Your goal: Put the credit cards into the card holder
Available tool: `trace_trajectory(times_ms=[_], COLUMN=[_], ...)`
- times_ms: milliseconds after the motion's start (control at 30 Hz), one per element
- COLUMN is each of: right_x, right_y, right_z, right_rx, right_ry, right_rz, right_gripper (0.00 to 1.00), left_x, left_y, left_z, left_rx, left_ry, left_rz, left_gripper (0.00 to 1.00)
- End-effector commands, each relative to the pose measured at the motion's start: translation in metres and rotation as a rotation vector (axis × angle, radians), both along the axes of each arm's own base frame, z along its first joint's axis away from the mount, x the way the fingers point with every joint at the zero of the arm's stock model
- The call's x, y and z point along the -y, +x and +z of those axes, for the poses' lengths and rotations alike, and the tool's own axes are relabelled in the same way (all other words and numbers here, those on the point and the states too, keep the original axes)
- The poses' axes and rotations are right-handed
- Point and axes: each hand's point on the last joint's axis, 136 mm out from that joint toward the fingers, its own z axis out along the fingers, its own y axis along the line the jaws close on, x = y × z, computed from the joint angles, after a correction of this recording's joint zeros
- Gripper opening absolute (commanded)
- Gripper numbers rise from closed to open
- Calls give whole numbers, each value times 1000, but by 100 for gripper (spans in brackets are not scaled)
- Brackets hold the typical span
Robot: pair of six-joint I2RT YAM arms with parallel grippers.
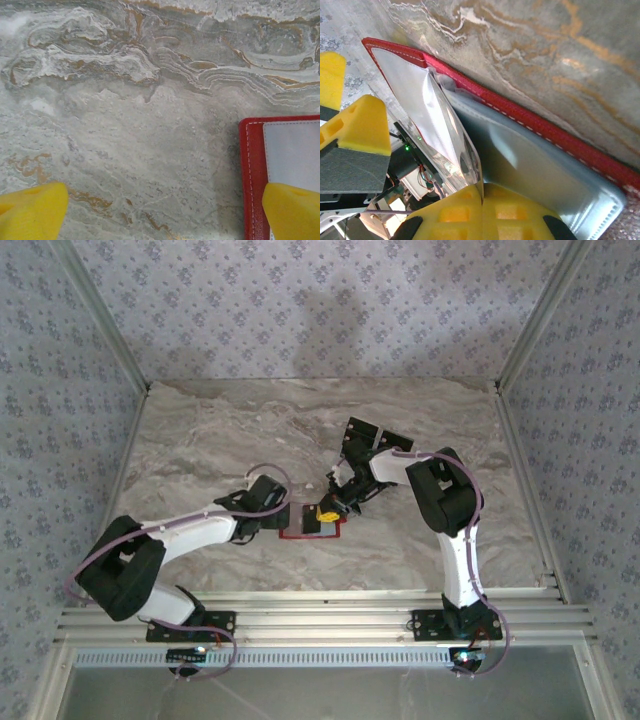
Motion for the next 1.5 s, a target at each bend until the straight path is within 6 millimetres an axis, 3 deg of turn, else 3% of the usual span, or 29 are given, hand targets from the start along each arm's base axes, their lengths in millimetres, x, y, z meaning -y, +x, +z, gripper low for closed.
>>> trace_trajectory(times_ms=[0,500,867,900,1100,1467], right_x=[22,29,31,38,43,35], right_y=[-15,-18,-18,-28,-31,-27], right_z=[-38,-22,-24,-31,-30,-34], right_rx=[-31,-9,-22,-51,-54,-69], right_ry=[-191,-189,-182,-198,-200,-192], right_rz=[-16,-21,-33,-33,-46,-47], right_gripper=[0,0,0,0,0,0], left_x=[0,2,-1,-1,1,2], left_y=[-6,-15,-20,-20,-21,-24], left_z=[-9,-27,-32,-32,-34,-38], left_rx=[-16,-48,-61,-61,-64,-72], left_ry=[-15,-28,-12,-13,-9,-5], left_rz=[-15,-27,-18,-16,-20,-25], left_gripper=[100,100,100,100,100,100])
